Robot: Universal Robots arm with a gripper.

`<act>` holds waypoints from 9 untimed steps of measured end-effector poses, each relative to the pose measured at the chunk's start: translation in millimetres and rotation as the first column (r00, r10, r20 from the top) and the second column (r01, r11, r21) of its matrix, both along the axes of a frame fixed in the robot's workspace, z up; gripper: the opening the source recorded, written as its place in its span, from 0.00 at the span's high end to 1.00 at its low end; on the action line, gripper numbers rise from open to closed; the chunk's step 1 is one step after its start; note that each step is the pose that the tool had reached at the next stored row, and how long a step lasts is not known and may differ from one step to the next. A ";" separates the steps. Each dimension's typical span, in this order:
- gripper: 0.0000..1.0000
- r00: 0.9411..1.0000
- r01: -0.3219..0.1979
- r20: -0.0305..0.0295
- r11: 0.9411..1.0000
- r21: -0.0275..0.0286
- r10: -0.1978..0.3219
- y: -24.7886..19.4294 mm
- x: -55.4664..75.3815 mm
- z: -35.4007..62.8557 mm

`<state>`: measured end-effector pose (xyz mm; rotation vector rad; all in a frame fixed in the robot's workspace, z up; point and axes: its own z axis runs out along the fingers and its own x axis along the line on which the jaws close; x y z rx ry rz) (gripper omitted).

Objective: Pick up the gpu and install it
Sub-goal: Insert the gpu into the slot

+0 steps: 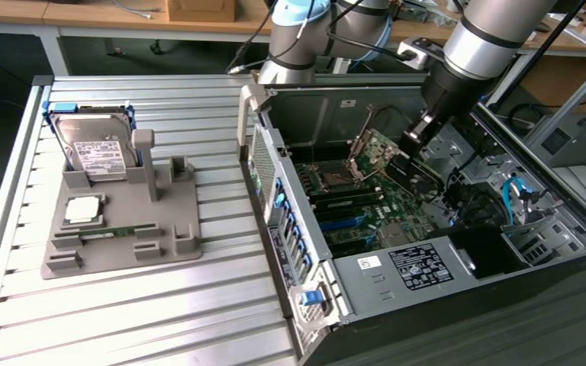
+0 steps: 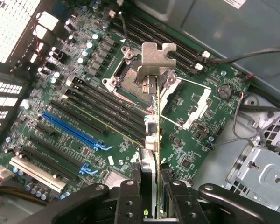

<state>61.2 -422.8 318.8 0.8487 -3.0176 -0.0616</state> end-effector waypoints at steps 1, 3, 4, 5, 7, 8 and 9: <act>0.73 1.000 -0.007 0.000 1.000 0.000 0.007 0.0 0.0 0.0; 0.73 1.000 -0.023 0.000 1.000 0.000 0.023 0.0 0.0 0.0; 0.73 1.000 -0.030 0.000 1.000 0.000 0.030 0.0 0.0 0.0; 0.73 0.999 -0.039 0.000 0.999 0.000 0.039 0.0 0.0 0.0; 0.73 0.998 -0.055 0.000 0.998 0.000 0.055 0.0 0.0 0.0; 0.73 0.998 -0.068 0.000 0.998 0.000 0.068 0.0 0.0 0.0; 0.73 0.996 -0.084 0.000 0.996 0.000 0.084 0.0 0.0 0.0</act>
